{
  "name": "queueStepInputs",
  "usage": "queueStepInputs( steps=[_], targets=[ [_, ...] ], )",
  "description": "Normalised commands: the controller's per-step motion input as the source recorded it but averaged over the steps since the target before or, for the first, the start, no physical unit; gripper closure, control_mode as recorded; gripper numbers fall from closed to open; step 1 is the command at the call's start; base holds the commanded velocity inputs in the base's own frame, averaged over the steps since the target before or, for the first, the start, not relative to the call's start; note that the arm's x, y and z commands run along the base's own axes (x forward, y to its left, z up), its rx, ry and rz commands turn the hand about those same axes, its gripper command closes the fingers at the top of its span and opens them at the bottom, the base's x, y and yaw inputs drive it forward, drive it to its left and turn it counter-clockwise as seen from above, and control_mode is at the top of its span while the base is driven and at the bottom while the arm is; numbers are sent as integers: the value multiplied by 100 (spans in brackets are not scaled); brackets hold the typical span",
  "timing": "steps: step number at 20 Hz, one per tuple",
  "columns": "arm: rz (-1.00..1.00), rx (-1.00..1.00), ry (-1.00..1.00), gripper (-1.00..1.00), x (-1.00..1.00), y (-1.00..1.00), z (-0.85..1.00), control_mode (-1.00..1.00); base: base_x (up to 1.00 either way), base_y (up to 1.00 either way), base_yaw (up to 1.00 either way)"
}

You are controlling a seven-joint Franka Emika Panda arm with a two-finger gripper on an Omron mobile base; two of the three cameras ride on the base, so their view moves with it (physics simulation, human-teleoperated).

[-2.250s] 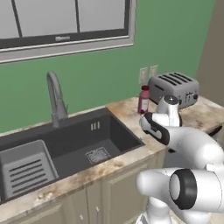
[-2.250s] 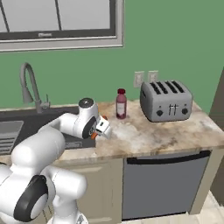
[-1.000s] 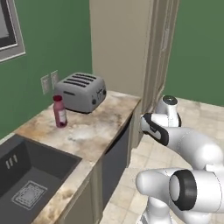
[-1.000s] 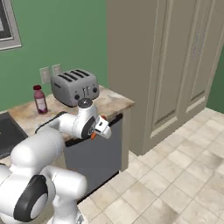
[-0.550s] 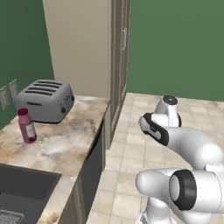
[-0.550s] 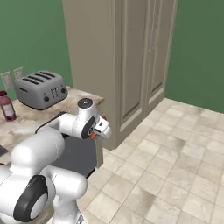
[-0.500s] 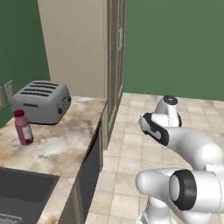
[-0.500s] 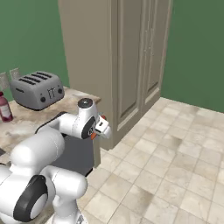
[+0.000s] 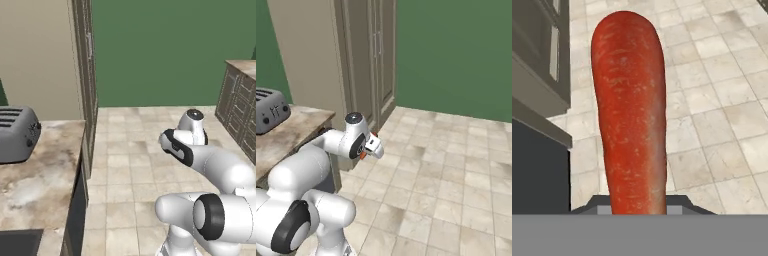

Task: Turn on the sink faucet. Then move the carrot from the counter to the sink. Turn off the sink. Move the vegetable from the sink to the pot next to the stove. Finally move the pot to the rear right burner.

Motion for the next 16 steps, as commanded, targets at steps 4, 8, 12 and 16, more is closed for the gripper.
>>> queueStepInputs(
  steps=[4,8,12,16],
  targets=[
    [0,0,0,100,0,0,0,100,14,-26,-41],
    [0,0,0,100,0,0,0,100,21,-36,-39],
    [0,0,0,100,0,0,0,100,27,-35,-37],
    [0,0,0,100,0,0,0,100,24,-35,-37]
  ],
)
